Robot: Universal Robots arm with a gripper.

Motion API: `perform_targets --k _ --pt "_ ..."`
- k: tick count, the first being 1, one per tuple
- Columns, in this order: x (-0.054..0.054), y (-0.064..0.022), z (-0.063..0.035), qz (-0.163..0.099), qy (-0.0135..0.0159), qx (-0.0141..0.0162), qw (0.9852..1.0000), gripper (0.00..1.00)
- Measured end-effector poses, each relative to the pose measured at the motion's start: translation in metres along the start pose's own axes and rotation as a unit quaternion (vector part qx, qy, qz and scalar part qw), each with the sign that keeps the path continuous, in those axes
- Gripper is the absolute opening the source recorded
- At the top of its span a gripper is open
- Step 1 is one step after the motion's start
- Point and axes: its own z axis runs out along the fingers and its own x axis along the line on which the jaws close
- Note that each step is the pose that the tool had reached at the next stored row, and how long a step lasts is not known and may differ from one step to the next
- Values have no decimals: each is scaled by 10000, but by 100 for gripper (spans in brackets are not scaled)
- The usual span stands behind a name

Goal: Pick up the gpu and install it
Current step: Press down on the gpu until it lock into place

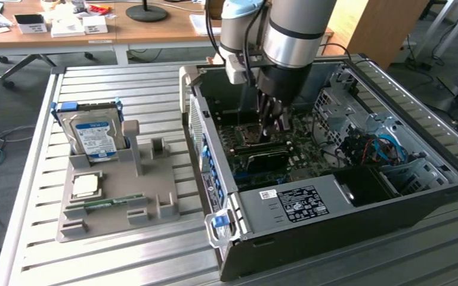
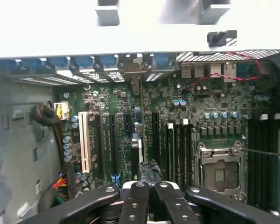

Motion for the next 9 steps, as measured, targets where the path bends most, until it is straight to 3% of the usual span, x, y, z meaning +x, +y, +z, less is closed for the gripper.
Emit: perform_targets --k 4,9 --pt "-2 -1 -94 0 1 0 10000 11" --pt "-3 -1 -98 0 3 0 10000 11"
